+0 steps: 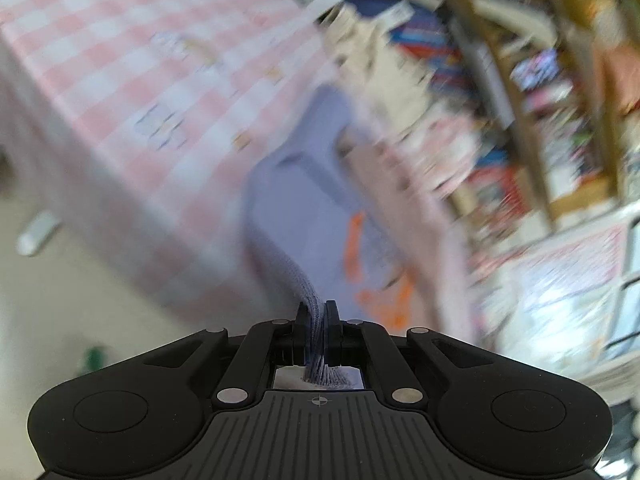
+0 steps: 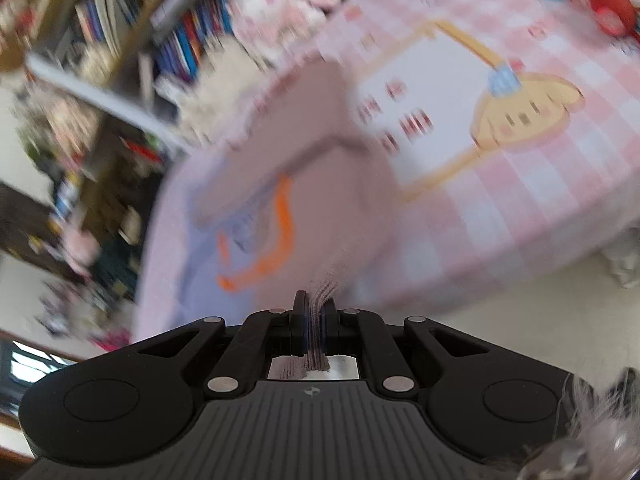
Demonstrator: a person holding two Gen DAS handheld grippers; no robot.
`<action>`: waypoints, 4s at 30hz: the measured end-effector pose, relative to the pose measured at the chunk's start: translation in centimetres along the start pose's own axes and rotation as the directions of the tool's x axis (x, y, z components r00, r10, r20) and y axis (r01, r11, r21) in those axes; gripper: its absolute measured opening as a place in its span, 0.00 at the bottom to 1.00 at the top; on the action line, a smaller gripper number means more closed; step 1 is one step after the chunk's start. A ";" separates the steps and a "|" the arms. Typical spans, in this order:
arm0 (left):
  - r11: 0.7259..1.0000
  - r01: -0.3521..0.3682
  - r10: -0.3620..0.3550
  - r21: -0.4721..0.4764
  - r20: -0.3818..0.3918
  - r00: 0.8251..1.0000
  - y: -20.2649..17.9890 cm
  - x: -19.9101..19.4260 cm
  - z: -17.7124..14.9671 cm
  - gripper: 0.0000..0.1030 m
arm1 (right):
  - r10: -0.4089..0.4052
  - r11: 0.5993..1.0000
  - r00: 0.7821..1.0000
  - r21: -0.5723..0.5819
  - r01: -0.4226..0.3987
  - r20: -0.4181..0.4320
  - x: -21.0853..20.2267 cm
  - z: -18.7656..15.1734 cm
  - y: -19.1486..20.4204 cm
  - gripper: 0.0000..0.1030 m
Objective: Fold clothes
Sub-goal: 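Lift the held hem with both grippers and fold it toward the collar, then lay the hem onto the collar and open both grippers, then move the left gripper to the lavender side edge and grasp it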
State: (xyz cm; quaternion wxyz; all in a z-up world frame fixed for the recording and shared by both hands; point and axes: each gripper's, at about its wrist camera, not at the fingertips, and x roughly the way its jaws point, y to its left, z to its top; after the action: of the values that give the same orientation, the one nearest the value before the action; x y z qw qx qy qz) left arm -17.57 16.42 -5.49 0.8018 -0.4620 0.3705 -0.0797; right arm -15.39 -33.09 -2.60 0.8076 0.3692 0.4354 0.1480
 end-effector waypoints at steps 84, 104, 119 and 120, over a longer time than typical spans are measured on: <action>0.803 -0.219 0.212 0.554 0.077 0.974 -8.8 21.6 19.6 0.34 | -0.374 0.753 0.883 -0.463 0.468 0.283 20.4 20.5 8.1 0.39; 0.863 -0.350 0.285 0.364 0.222 0.933 -11.8 13.8 2.8 0.53 | -0.285 0.696 0.949 -0.652 0.302 0.134 14.0 11.4 5.0 0.49; 0.858 -0.433 0.393 0.278 0.189 0.900 -11.9 13.4 -3.2 0.60 | -0.226 0.622 0.974 -0.765 0.166 0.027 12.2 8.6 4.3 0.49; 0.860 -0.428 0.390 0.277 0.183 0.902 -11.8 13.5 -3.1 0.60 | -0.228 0.618 0.973 -0.768 0.166 0.026 12.3 8.6 4.3 0.49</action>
State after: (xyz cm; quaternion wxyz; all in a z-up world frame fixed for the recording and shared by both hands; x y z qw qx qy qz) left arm -7.43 1.36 -4.01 0.8837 -0.2448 0.3940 0.0633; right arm -0.98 -27.28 -3.74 0.8821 -0.0630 0.3991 0.2422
